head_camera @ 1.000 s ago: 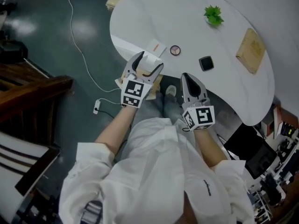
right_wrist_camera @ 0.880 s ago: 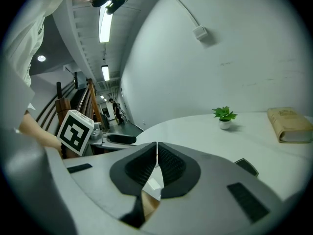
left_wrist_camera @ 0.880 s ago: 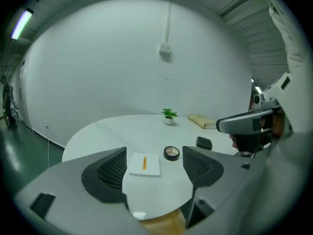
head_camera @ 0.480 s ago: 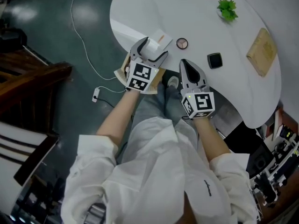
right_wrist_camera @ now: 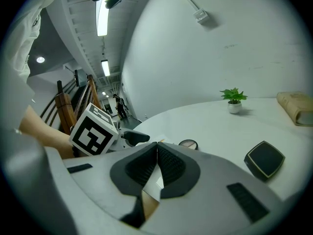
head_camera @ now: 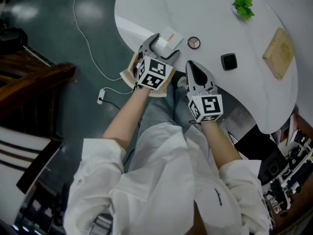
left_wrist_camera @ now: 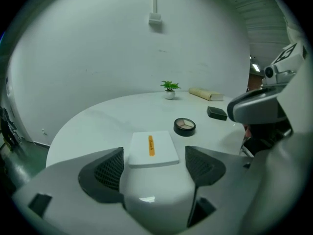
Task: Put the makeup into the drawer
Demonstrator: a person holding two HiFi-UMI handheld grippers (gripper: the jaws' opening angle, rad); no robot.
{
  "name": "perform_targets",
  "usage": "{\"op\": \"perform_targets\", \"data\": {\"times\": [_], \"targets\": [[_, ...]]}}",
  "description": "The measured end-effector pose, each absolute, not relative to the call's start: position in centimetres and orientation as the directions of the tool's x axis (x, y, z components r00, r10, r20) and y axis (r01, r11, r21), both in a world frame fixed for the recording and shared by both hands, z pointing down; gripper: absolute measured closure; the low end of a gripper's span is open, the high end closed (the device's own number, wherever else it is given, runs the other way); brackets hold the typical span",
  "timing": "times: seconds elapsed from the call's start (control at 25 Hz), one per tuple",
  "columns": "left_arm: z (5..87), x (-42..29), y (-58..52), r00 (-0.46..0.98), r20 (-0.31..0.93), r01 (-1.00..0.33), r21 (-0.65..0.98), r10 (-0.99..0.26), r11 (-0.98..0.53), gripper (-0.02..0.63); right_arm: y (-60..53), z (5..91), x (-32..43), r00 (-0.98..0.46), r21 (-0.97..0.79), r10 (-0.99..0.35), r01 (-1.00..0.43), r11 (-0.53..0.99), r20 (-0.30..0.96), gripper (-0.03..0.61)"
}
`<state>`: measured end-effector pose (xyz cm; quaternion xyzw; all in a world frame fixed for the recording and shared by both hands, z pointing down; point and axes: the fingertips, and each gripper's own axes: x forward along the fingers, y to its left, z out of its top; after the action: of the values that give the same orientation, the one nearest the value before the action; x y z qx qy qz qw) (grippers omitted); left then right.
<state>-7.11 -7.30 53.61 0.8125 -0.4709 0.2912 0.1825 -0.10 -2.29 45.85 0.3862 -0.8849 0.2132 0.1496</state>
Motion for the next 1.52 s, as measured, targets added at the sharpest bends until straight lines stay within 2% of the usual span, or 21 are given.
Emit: {"op": "perform_targets", "data": {"times": [0.64,0.68,0.72,0.76,1.52], "targets": [[54.4,-7.3,-7.8,0.372,0.717,-0.88,0.071,-0.589,-0.469,0.222,-2.0,46.0,0.4,-0.656,-0.268,-0.622,-0.749,0.606,0.427,0.558],[54.3,-7.3,-7.8,0.372,0.717,-0.878,0.066,-0.59,-0.473,0.23,-2.0,46.0,0.5,-0.655,-0.268,-0.622,-0.75,0.605,0.428,0.558],[54.3,-7.2,-7.8,0.373,0.717,-0.876,0.064,-0.589,-0.478,0.274,-2.0,46.1,0.6,-0.655,-0.269,-0.622,-0.75,0.604,0.429,0.558],[54.3,-7.1,-7.8,0.374,0.718,-0.874,0.062,-0.587,-0.481,0.279,-1.9,46.1,0.6,-0.654,-0.27,-0.622,-0.751,0.603,0.431,0.558],[53.8,-8.0,0.4,0.36,0.704,-0.911,0.122,-0.612,-0.395,0.294,0.6,46.7,0.9,-0.694,-0.293,-0.559,-0.708,0.642,0.454,0.56]]}}
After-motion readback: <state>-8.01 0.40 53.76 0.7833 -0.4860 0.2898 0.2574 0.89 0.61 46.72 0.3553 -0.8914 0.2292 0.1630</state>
